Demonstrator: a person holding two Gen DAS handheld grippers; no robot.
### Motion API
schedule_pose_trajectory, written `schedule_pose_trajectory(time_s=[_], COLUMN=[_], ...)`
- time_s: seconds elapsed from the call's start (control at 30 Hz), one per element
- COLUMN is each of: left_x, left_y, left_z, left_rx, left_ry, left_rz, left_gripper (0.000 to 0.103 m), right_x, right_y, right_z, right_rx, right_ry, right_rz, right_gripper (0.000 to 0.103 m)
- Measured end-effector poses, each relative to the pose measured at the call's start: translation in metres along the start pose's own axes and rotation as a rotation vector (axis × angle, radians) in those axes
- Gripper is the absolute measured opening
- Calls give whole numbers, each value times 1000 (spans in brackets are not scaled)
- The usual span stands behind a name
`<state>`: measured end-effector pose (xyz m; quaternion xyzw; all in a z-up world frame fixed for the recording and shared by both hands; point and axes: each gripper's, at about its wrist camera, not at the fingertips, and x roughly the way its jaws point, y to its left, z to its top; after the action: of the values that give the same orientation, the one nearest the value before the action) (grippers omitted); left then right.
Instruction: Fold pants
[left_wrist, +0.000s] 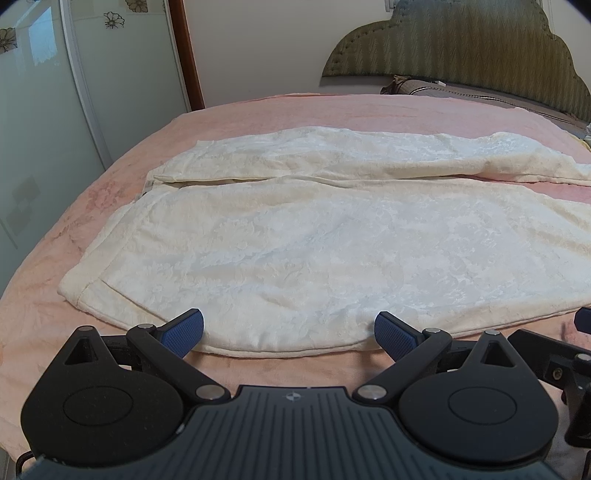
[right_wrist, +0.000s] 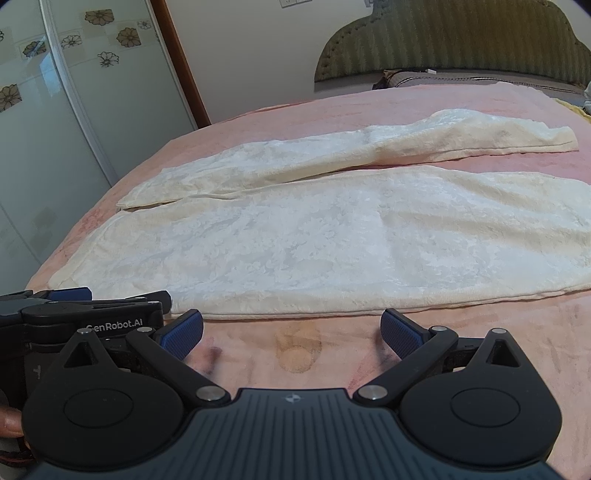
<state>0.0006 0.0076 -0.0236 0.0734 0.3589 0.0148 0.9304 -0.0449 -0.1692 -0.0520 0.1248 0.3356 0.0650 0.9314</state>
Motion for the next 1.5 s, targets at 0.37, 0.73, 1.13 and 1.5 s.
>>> schedule_pose_trajectory(time_s=[0.37, 0.73, 1.13, 1.5], left_x=[4, 10, 15, 28], left_y=[4, 6, 12, 22], left_z=[6, 15, 21, 34], left_rx=[-12, -21, -33, -37], left_ry=[0, 4, 8, 13], left_rz=[-17, -20, -15, 16], left_gripper=[101, 101, 101, 101], right_x=[4, 6, 10, 19], right_y=[3, 1, 3, 16], right_z=[7, 18, 23, 40], right_rx=[-39, -57, -87, -251], right_ry=[-3, -9, -11, -21], right_rz=[11, 18, 26, 53], right_gripper=[103, 103, 103, 103])
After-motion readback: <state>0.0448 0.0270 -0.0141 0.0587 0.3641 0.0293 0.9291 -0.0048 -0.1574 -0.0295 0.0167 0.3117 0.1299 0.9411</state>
